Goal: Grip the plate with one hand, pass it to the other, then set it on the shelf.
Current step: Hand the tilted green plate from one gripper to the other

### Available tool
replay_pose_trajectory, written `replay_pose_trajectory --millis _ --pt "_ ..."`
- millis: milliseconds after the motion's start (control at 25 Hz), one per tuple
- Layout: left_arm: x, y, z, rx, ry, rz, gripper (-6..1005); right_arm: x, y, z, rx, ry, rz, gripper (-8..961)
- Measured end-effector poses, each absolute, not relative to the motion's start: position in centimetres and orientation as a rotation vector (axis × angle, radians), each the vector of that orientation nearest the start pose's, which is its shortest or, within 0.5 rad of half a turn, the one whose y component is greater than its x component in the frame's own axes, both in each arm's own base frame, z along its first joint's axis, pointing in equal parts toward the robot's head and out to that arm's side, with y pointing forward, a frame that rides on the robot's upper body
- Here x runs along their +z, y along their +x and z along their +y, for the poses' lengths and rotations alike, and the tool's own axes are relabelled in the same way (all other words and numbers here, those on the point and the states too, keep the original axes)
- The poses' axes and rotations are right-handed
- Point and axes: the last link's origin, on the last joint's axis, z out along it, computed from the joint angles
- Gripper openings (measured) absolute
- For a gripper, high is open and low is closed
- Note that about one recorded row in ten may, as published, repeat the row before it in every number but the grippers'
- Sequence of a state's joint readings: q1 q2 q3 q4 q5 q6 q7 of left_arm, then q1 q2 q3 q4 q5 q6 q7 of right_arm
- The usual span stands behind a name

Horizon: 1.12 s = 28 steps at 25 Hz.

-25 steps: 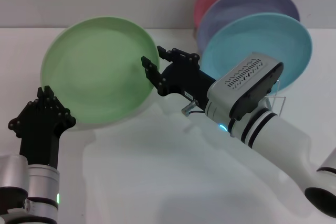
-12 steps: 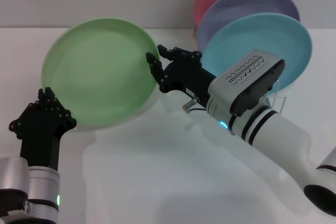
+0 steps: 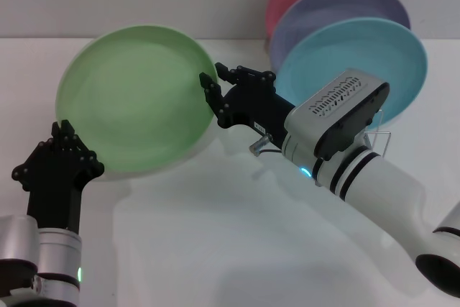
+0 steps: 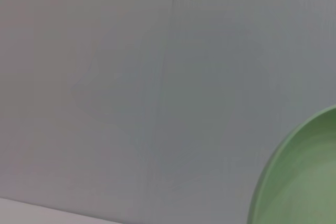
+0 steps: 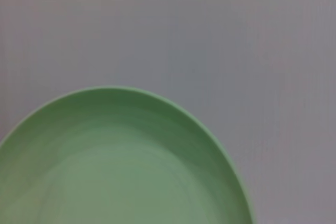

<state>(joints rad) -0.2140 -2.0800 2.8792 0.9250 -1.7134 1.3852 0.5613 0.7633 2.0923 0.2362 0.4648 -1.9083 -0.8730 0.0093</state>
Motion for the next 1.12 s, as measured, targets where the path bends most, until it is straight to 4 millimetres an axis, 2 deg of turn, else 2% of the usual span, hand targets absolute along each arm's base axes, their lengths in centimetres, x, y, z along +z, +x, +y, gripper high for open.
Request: replay_pose_trajectory --millis 1120 --pt "-7.92 -25.09 23.99 -0.676 -1.365 -0.74 69 -13.54 17.36 35.9 0.768 -2.185 0.416 170"
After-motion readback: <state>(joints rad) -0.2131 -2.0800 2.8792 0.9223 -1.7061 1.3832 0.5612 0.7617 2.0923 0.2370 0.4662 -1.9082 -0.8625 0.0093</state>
